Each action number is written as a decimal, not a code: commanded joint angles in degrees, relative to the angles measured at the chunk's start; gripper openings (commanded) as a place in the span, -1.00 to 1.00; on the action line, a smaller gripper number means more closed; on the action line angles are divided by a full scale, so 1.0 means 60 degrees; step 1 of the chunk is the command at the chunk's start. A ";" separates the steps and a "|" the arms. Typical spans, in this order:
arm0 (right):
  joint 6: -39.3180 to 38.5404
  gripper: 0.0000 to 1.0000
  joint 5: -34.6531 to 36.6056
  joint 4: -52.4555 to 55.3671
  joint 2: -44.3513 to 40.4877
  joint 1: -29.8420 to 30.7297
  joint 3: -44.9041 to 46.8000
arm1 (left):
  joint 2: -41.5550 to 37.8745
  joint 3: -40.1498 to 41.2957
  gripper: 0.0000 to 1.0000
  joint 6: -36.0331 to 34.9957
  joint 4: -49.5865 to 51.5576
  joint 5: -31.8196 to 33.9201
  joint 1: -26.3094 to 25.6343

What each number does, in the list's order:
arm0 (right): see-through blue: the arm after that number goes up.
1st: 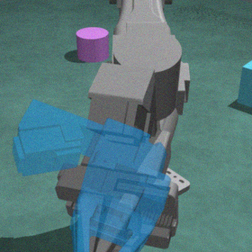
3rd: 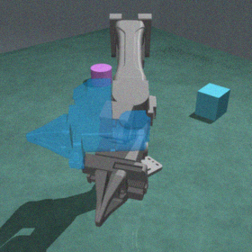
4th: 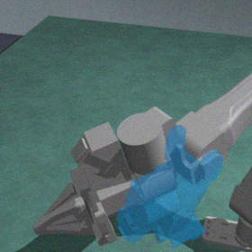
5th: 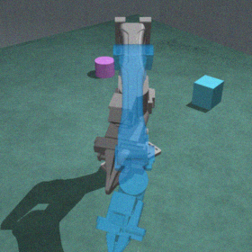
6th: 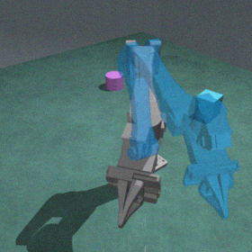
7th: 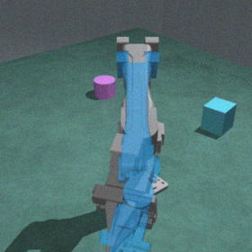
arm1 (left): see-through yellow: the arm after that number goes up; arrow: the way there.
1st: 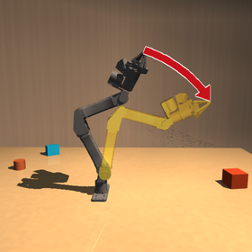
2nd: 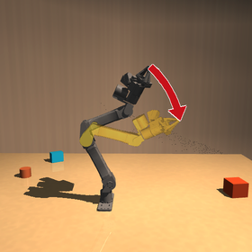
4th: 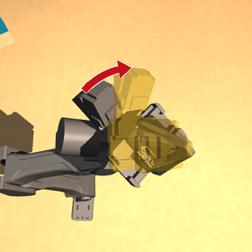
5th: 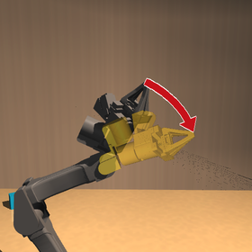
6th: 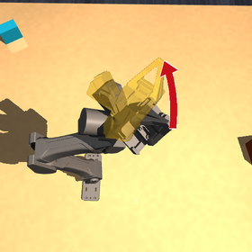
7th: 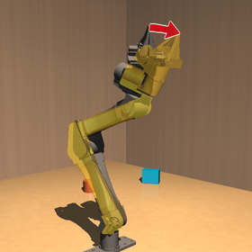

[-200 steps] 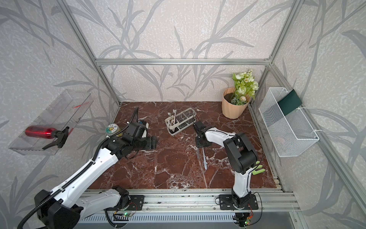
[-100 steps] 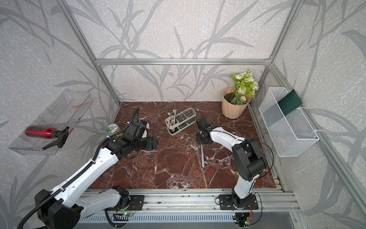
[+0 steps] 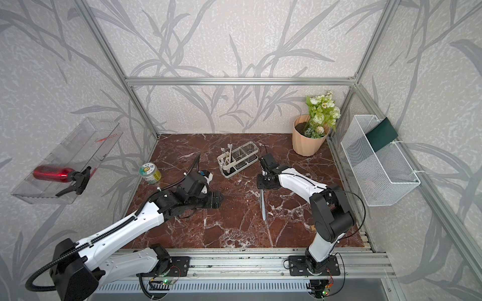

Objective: Place the toothbrush into the toothbrush holder
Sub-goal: Pick up the toothbrush from the center of the board.

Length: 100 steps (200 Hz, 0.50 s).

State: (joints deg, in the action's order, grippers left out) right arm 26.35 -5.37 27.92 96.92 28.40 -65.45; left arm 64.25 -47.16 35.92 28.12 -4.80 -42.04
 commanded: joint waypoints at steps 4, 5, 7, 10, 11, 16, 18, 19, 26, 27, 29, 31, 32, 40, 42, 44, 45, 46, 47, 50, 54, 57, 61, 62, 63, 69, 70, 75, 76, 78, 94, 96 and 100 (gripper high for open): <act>0.0164 -1.00 -0.0343 -0.0085 -0.0216 -0.0018 -0.0088 | 0.0250 0.0255 0.71 0.1107 -0.2130 -0.0211 -0.0646; 0.0172 -1.00 -0.0349 -0.0077 -0.0216 -0.0017 -0.0105 | 0.0257 0.0271 0.71 0.1127 -0.2178 -0.0218 -0.0665; 0.0181 -1.00 -0.0350 -0.0071 -0.0227 -0.0024 -0.0114 | 0.0277 0.0290 0.71 0.1182 -0.2301 -0.0209 -0.0715; 0.0179 -1.00 -0.0351 -0.0054 -0.0223 -0.0018 -0.0134 | 0.0302 0.0314 0.71 0.1252 -0.2469 -0.0222 -0.0797; 0.0179 -1.00 -0.0358 -0.0047 -0.0220 -0.0018 -0.0150 | 0.0312 0.0322 0.71 0.1273 -0.2538 -0.0217 -0.0821; 0.0175 -1.00 -0.0362 -0.0004 -0.0228 -0.0017 -0.0202 | 0.0362 0.0382 0.71 0.1392 -0.2833 -0.0211 -0.0952; 0.0185 -1.00 -0.0364 0.0002 -0.0238 -0.0017 -0.0223 | 0.0369 0.0405 0.71 0.1442 -0.2967 -0.0211 -0.0996; 0.0182 -1.00 -0.0365 0.0011 -0.0234 -0.0017 -0.0231 | 0.0382 0.0419 0.71 0.1463 -0.3021 -0.0218 -0.1023; 0.0190 -1.00 -0.0377 0.0081 -0.0255 -0.0017 -0.0302 | 0.0458 0.0484 0.71 0.1628 -0.3395 -0.0226 -0.1184; 0.0184 -1.00 -0.0378 0.0087 -0.0250 -0.0017 -0.0315 | 0.0478 0.0495 0.71 0.1651 -0.3455 -0.0219 -0.1205; 0.0180 -1.00 -0.0387 0.0098 -0.0262 -0.0021 -0.0320 | 0.0493 0.0503 0.71 0.1687 -0.3544 -0.0224 -0.1246; 0.0183 -1.00 -0.0393 0.0105 -0.0264 -0.0018 -0.0336 | 0.0522 0.0505 0.71 0.1729 -0.3661 -0.0207 -0.1293; 0.0181 -1.00 -0.0394 0.0106 -0.0270 -0.0018 -0.0339 | 0.0532 0.0513 0.71 0.1753 -0.3698 -0.0209 -0.1318; 0.0207 -1.00 -0.0395 0.0143 -0.0298 -0.0024 -0.0402 | 0.0642 0.0529 0.71 0.1929 -0.4028 -0.0192 -0.1473; 0.0219 -1.00 -0.0395 0.0149 -0.0314 -0.0019 -0.0401 | 0.0658 0.0537 0.70 0.1976 -0.4130 -0.0195 -0.1522; 0.0222 -1.00 -0.0406 0.0150 -0.0314 -0.0018 -0.0422 | 0.0692 0.0547 0.70 0.2017 -0.4229 -0.0207 -0.1560; 0.0230 -1.00 -0.0408 0.0151 -0.0317 -0.0017 -0.0433 | 0.0712 0.0556 0.71 0.2036 -0.4275 -0.0209 -0.1576; 0.0234 -1.00 -0.0408 0.0151 -0.0325 -0.0017 -0.0439 | 0.0730 0.0567 0.70 0.2060 -0.4341 -0.0210 -0.1598; 0.0243 -1.00 -0.0416 0.0151 -0.0322 -0.0017 -0.0441 | 0.0753 0.0581 0.71 0.2080 -0.4404 -0.0218 -0.1617; 0.0264 -1.00 -0.0430 0.0147 -0.0332 -0.0017 -0.0447 | 0.0805 0.0590 0.71 0.2137 -0.4563 -0.0221 -0.1672; 0.0293 -1.00 -0.0445 0.0135 -0.0350 -0.0022 -0.0467 | 0.0877 0.0618 0.71 0.2214 -0.4747 -0.0233 -0.1738; 0.0314 -1.00 -0.0460 0.0123 -0.0356 -0.0018 -0.0493 | 0.0923 0.0621 0.71 0.2263 -0.4859 -0.0227 -0.1795; 0.0353 -1.00 -0.0480 0.0122 -0.0374 -0.0017 -0.0513 | 0.1004 0.0622 0.70 0.2327 -0.4990 -0.0206 -0.1855; 0.0361 -1.00 -0.0481 0.0122 -0.0376 -0.0017 -0.0523 | 0.1015 0.0623 0.71 0.2345 -0.5021 -0.0194 -0.1877; 0.0373 -1.00 -0.0482 0.0122 -0.0377 -0.0017 -0.0527 | 0.1035 0.0623 0.70 0.2361 -0.5059 -0.0195 -0.1896; 0.0423 -1.00 -0.0498 0.0100 -0.0411 -0.0027 -0.0560 | 0.1151 0.0629 0.70 0.2430 -0.5240 -0.0175 -0.1965; 0.0433 -1.00 -0.0498 0.0096 -0.0416 -0.0022 -0.0561 | 0.1169 0.0626 0.70 0.2433 -0.5263 -0.0178 -0.1976; 0.0464 -1.00 -0.0519 0.0069 -0.0440 -0.0030 -0.0586 | 0.1260 0.0637 0.70 0.2500 -0.5387 -0.0172 -0.2025; 0.0468 -1.00 -0.0515 0.0066 -0.0445 -0.0031 -0.0595 | 0.1282 0.0630 0.70 0.2512 -0.5410 -0.0169 -0.2028; 0.0493 -1.00 -0.0520 0.0060 -0.0457 -0.0032 -0.0614 | 0.1324 0.0625 0.70 0.2550 -0.5446 -0.0157 -0.2041; 0.0617 -1.00 -0.0554 -0.0069 -0.0574 -0.0060 -0.0675 | 0.1662 0.0669 0.70 0.2780 -0.5823 -0.0222 -0.2140; 0.0625 -1.00 -0.0566 -0.0080 -0.0592 -0.0072 -0.0689 | 0.1705 0.0679 0.70 0.2793 -0.5857 -0.0236 -0.2154; 0.0649 -1.00 -0.0589 -0.0107 -0.0617 -0.0088 -0.0711 | 0.1797 0.0673 0.70 0.2822 -0.5910 -0.0232 -0.2183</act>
State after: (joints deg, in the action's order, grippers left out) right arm 28.60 -8.08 27.70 96.09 28.38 -67.59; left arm 72.62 -44.03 49.21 -0.43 -6.15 -54.35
